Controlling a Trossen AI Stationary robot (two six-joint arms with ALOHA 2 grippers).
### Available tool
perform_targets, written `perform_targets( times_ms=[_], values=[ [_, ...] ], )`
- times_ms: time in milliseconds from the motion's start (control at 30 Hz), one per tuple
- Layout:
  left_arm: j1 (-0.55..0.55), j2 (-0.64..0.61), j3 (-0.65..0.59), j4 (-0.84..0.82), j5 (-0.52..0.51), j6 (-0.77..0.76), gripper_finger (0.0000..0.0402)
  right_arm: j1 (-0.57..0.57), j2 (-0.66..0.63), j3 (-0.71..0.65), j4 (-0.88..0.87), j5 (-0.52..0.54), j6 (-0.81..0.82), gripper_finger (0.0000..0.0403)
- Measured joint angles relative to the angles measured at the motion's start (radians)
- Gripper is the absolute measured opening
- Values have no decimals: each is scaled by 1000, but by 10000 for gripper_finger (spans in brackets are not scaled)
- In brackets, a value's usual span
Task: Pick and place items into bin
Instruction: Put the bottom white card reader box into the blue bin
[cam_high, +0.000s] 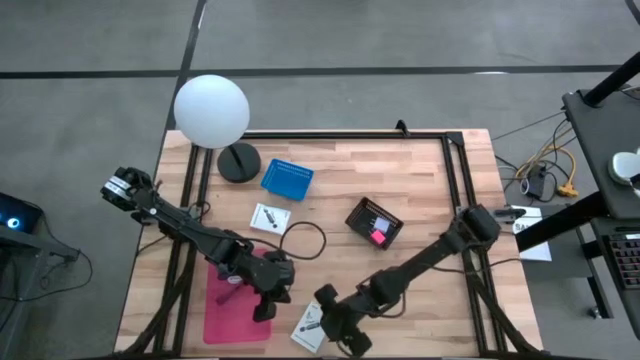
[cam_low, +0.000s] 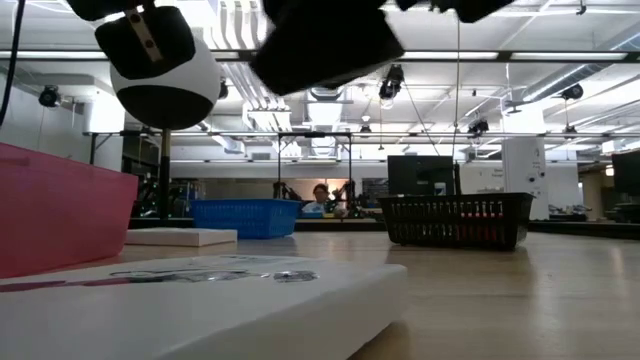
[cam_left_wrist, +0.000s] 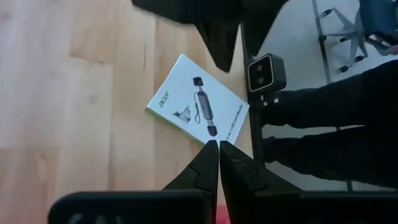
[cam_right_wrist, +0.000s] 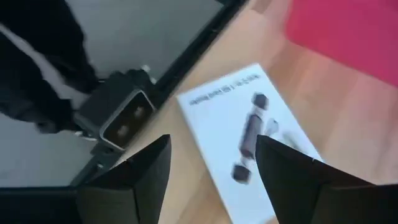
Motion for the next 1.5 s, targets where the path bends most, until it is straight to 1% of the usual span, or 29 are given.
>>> perform_targets(
  times_ms=[133, 167, 233, 400, 500, 600, 900, 1000, 1067, 1200, 1267, 1367, 1500],
  values=[
    [1, 0, -14, 3, 0, -34, 0, -48, 39, 38, -76, -155, -58, 219],
    [1, 1, -17, -4, 0, -49, 0, -59, 50, 44, -85, -181, -73, 219],
    [1, 1, -18, -6, 0, -56, 0, -79, 57, 48, -127, -200, -108, 219],
    [1, -7, -24, -17, 0, -126, 0, -110, 49, 55, -127, -208, -225, 219],
    [1, -24, -17, -46, 0, -129, 0, -121, 47, 64, -124, -209, -285, 219],
    [3, -56, -17, -73, -1, -141, 0, -137, 44, 66, -77, -205, -319, 219],
    [10, -201, -22, -95, -2, -156, 0, -209, 52, 66, 19, -212, -335, 219],
    [12, -241, -22, -95, -23, -156, 0, -214, 70, 73, 38, -268, -343, 219],
    [13, -267, -23, -95, -38, -156, 0, -212, 81, 80, 36, -288, -347, 219],
    [16, -294, -24, -100, -68, -155, 0, -213, 88, 80, 46, -292, -346, 219],
    [17, -299, -24, -103, -75, -155, 0, -214, 98, 80, 83, -291, -340, 219],
    [19, -301, -24, -105, -77, -155, 0, -217, 129, 81, 134, -292, -290, 219],
    [19, -298, -26, -114, -74, -155, 0, -217, 171, 101, 137, -291, -273, 219]
  ],
)
